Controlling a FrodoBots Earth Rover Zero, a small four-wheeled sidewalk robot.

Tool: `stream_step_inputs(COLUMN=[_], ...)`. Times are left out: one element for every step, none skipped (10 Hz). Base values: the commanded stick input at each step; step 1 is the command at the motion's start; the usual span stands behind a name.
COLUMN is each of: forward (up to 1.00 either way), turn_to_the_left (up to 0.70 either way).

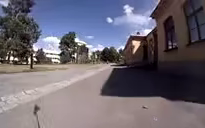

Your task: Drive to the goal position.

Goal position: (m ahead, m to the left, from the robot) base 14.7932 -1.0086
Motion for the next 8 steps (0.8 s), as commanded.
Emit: stream_step_inputs(forward=[0.85,0.85,0.85,0.85,0.85,0.85,0.85,0.85], turn_to_the_left=[0.00,0.00,0.00,0.00,0.00,0.00,0.00,0.00])
